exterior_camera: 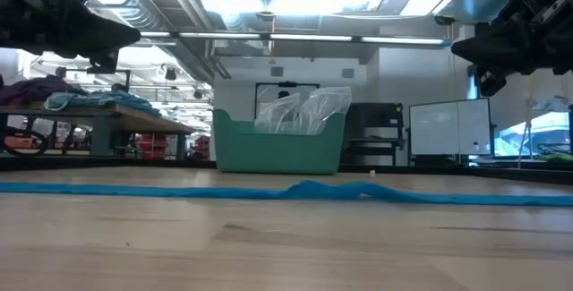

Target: Roll bandage

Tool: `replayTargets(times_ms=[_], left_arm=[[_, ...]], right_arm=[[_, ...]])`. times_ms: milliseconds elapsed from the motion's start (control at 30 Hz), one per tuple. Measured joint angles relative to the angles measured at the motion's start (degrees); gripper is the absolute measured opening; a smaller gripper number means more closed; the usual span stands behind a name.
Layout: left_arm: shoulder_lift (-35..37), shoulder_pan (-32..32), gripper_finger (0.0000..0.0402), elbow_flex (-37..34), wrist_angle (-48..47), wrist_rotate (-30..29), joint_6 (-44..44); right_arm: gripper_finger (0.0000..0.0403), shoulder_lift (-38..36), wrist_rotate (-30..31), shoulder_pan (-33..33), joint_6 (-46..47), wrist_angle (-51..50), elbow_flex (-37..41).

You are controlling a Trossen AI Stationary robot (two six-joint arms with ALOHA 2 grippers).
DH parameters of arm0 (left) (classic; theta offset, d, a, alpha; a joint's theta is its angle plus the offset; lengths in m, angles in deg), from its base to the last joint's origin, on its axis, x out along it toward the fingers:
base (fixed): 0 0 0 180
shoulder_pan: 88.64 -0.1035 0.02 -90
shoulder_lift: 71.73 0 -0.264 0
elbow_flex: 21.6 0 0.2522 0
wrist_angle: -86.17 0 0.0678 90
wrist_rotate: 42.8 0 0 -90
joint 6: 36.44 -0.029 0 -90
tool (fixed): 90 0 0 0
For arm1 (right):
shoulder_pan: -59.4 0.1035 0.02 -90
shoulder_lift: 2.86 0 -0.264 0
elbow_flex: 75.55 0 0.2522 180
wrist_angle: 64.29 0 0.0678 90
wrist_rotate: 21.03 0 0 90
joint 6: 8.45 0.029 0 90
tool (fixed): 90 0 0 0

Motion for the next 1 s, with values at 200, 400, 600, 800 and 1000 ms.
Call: replayTargets(times_ms=[200,400,600,800,1000], left_arm=[[0.0,-0.6,0.0004,-0.4,5.6,-4.6,-10.6],[0.0,-0.3,0.0004,-0.2,17.0,-3.7,2.3],[0.0,-0.3,0.0004,0.8,27.9,-3.1,4.2],[-10.2,1.5,0.0001,7.1,25.3,-4.7,5.0],[-33.0,5.9,0.0001,21.2,19.0,-11.4,7.0]], right_arm=[[0.0012,0.0,0.0,0.0,0.0,0.0,0.0],[0.0012,0.0,0.0,0.0,0.0,0.0,0.0],[0.0012,0.0,0.0,0.0,0.0,0.0,0.0],[0.0012,0.0,0.0,0.0,0.0,0.0,0.0],[0.0012,0.0,0.0,0.0,0.0,0.0,0.0]])
